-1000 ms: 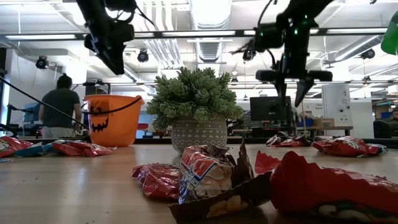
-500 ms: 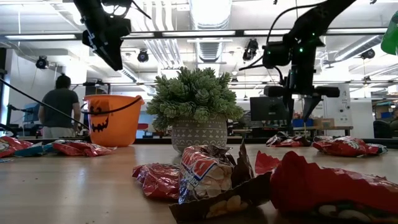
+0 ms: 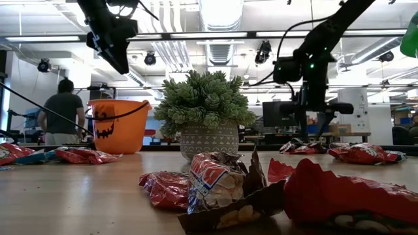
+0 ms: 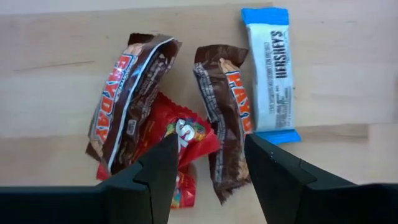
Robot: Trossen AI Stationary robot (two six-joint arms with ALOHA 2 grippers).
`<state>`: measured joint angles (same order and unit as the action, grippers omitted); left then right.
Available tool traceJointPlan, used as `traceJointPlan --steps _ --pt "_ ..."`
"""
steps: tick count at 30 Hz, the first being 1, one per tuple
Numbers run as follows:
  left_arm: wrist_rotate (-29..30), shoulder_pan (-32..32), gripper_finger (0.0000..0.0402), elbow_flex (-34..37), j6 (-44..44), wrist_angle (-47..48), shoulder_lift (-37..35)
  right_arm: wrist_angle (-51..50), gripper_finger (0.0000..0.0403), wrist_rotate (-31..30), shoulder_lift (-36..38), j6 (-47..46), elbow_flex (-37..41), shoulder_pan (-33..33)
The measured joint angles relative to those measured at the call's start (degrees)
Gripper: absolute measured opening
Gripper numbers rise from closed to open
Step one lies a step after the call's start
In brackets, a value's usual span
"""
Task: Sort candy
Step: Put the brown chocolate into the black bucket
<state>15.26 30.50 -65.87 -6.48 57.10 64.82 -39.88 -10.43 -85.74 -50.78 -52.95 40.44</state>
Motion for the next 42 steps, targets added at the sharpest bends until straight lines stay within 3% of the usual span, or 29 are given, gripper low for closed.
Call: traceJointPlan --steps 10,21,32,42 --pt "-1.37 0.00 0.0126 0.00 -0.17 0.80 0.00 2.09 0.0175 -1.60 -5.29 -0.94 -2.04 0.62" --pt "-1.37 0.00 0.0126 0.00 -0.02 2.43 0.02 0.82 0.0152 -2.04 -5.01 1.22 -6.59 1.78" --pt "-1.34 -0.02 0.0126 0.00 1.41 3.05 0.02 -1.76 0.0190 -0.61 -5.20 2.77 -6.23 3.48" --pt "-1.32 -0.01 0.0126 0.00 1.49 3.02 0.02 -1.38 0.0194 -0.55 -5.20 1.91 -5.26 3.48"
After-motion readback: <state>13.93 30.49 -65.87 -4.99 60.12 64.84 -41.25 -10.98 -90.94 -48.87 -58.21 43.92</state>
